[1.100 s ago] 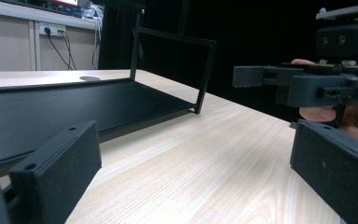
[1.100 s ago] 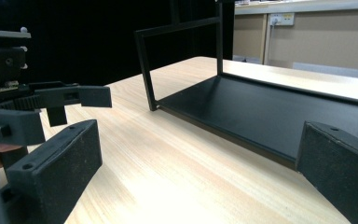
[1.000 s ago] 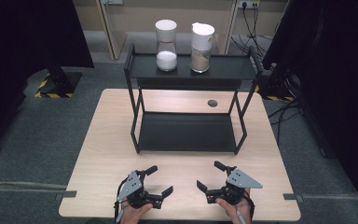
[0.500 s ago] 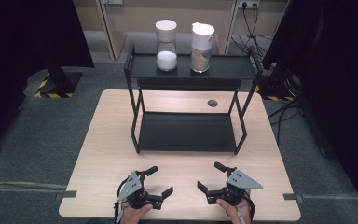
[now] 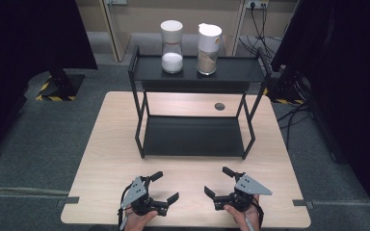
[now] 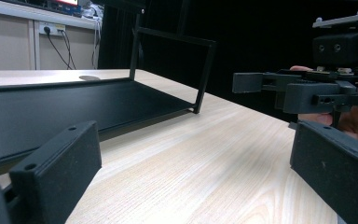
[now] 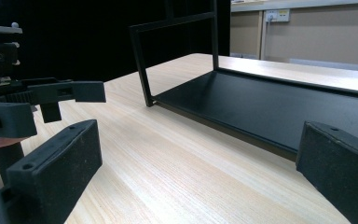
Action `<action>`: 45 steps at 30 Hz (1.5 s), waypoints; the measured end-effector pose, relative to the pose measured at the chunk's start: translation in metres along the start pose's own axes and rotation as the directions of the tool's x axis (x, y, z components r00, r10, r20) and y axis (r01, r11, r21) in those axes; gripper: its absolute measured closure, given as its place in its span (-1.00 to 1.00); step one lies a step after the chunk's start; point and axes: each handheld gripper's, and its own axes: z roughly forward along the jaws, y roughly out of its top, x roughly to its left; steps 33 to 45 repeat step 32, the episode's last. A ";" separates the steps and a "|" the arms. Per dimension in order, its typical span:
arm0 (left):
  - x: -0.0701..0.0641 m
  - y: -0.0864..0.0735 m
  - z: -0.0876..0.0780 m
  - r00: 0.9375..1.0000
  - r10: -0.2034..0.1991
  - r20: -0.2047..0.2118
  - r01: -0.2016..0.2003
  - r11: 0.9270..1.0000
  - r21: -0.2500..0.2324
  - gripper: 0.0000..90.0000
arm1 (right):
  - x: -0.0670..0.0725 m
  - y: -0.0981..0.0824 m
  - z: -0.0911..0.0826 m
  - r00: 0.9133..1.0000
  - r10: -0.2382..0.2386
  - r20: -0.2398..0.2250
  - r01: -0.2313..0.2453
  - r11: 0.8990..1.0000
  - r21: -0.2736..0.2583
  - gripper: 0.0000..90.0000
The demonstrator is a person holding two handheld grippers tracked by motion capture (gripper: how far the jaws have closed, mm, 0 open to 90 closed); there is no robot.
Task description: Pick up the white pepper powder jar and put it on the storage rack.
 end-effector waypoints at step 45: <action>0.000 0.000 0.000 1.000 0.001 -0.002 -0.001 1.000 -0.001 -0.98 | 0.000 -0.001 -0.001 1.000 0.003 0.002 -0.003 1.000 -0.004 -0.99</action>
